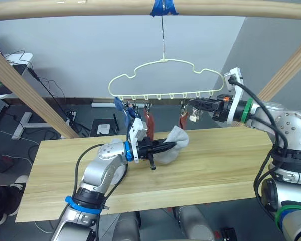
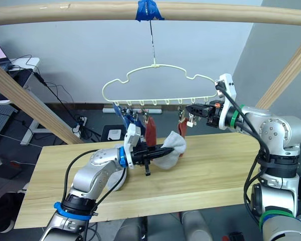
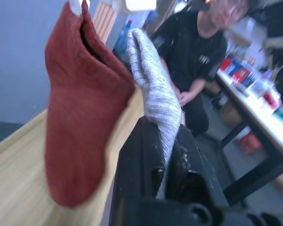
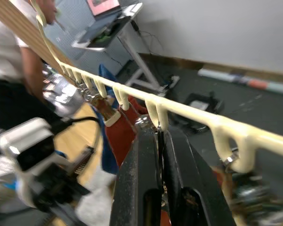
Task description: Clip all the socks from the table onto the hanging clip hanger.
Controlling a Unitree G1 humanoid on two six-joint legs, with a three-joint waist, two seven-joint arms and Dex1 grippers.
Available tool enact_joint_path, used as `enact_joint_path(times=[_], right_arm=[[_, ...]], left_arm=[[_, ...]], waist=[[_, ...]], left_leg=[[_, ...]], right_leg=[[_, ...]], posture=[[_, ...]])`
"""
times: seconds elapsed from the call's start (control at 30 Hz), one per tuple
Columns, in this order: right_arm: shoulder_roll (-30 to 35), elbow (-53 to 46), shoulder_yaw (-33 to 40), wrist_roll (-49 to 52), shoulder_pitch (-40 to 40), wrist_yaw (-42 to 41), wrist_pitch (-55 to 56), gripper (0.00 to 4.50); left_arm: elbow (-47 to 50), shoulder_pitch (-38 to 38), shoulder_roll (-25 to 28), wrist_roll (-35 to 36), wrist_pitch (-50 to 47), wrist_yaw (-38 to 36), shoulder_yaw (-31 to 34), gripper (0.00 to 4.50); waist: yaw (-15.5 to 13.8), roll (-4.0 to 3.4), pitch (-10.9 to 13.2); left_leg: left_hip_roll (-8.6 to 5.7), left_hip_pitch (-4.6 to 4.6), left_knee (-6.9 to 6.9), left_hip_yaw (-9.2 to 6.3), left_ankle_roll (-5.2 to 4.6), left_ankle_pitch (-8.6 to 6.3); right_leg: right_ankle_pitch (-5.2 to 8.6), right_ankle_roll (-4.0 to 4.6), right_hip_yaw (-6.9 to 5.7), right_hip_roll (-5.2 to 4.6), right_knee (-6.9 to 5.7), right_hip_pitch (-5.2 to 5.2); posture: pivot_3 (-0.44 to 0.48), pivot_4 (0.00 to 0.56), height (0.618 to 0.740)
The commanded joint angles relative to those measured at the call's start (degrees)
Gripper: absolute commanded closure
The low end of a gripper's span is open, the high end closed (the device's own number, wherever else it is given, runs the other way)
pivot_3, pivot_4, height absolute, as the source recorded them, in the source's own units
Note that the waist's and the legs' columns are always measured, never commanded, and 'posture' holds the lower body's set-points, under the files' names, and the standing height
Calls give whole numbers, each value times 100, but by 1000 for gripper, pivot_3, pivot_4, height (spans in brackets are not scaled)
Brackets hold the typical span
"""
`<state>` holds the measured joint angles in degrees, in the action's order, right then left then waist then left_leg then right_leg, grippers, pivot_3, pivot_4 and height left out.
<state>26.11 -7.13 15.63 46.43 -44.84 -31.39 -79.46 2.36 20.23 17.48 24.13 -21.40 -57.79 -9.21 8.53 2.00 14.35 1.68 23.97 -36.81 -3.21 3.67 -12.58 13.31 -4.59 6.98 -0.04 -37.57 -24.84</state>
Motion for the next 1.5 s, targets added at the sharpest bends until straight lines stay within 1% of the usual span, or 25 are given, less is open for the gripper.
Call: enact_joint_path(times=[0.03,0.17,0.3,0.5,0.93,1.23,1.33,1.5], right_arm=[[0,-67,262,211,-55,204,-353,4500],[-394,37,898,614,-319,520,-1011,4500],[-584,19,1169,801,-348,759,-1303,4500],[-653,-2,1229,1103,-254,1079,-1303,4500],[-745,81,1314,1757,-121,1665,-1303,4500],[-828,-16,1214,1895,27,1762,-1298,4500],[-822,0,1203,1958,43,1732,-1303,3592],[-747,-48,1166,1865,92,1756,-1225,1726]], left_arm=[[300,60,-65,196,-113,72,27,4492],[465,62,-109,460,-339,60,36,4492],[548,143,-177,800,-695,175,187,4492],[574,224,-174,945,-837,205,220,4492],[524,361,-207,1064,-874,203,253,4492],[509,425,-238,1061,-842,224,291,4492],[527,434,-240,1073,-851,233,299,4500],[493,473,-251,1050,-814,218,300,4500]], waist=[[-1,-1,0],[20,-1,0],[54,-1,0],[113,-1,0],[120,-1,0],[113,-2,0],[112,-2,0],[120,-2,0]], left_leg=[[0,1,0,0,0,0],[0,4,0,1,-1,0],[0,4,1,1,-1,0],[0,5,1,2,-1,0],[0,6,4,2,-1,0],[0,9,6,1,-1,-1],[1,10,10,1,-1,-1],[1,10,14,3,-1,-1]], right_leg=[[0,0,1,0,2,0],[0,-1,1,0,6,-1],[0,-1,1,0,6,-3],[0,-1,1,0,6,-3],[0,-1,1,1,9,-4],[-1,-2,1,1,16,-4],[-1,-2,0,1,21,-4],[-2,-2,2,1,26,-6]], posture=[[-216,226,740],[-215,225,740],[-212,219,740],[-212,217,740],[-206,219,740],[-193,218,740],[-189,218,740],[-193,216,740]])
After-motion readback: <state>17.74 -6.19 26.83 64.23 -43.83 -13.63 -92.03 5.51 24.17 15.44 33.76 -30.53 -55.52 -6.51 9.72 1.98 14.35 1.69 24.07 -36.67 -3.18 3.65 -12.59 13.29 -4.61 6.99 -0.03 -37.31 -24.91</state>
